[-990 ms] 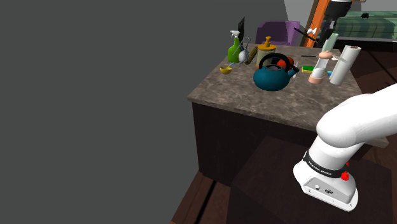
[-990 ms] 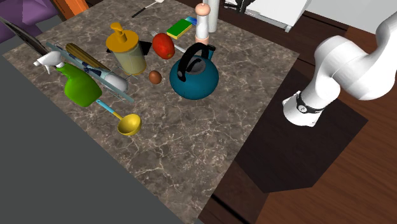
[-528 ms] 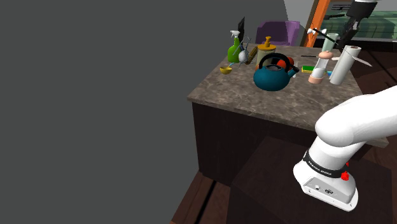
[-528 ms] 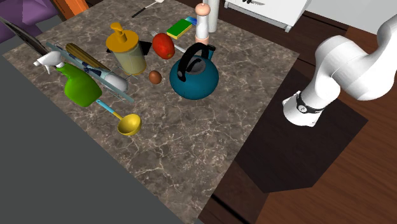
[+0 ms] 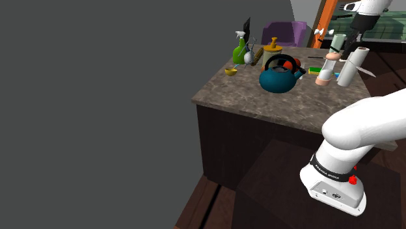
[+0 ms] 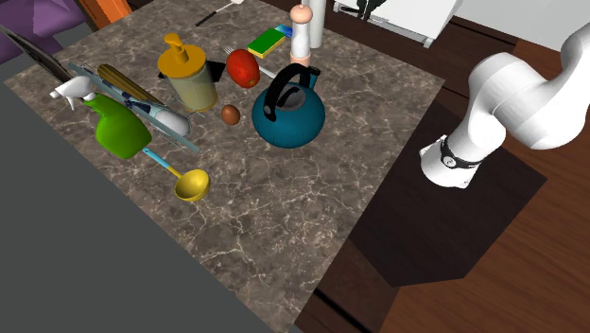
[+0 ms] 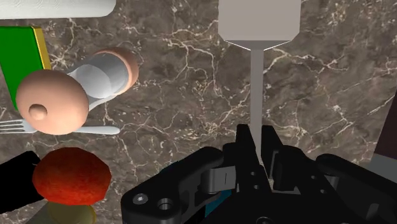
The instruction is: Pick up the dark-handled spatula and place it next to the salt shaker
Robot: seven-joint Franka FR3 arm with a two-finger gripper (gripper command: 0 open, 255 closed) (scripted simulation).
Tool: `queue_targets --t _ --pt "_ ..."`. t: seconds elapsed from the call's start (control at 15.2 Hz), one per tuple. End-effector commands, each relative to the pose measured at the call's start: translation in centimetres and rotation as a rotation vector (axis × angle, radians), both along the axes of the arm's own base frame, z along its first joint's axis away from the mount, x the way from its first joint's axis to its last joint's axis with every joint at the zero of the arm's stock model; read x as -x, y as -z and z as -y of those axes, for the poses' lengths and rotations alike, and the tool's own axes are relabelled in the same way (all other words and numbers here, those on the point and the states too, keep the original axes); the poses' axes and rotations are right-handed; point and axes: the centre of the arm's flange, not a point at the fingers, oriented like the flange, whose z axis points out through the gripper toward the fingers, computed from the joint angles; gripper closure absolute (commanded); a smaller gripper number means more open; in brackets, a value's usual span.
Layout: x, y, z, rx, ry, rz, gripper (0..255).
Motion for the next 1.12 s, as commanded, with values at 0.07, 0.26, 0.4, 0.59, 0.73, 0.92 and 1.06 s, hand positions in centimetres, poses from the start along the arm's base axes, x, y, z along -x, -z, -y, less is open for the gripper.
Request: queue_targets --t 0.07,0.26,0.4,0.59,0.73,0.92,1.06 --pt "0.0 1.6 0.0 0.0 0.0 0.0 255" --pt "0.0 3.2 0.0 0.0 0.0 0.0 255" --pt "0.0 4.3 0.0 0.0 0.0 0.0 255" --pt "0.0 5.9 0.0 0.0 0.0 0.0 255" --pt "0.0 6.9 0.0 0.0 0.0 0.0 255" --pt "0.0 8.5 0.0 0.0 0.0 0.0 255" --pt "0.0 9.6 0.0 0.0 0.0 0.0 255"
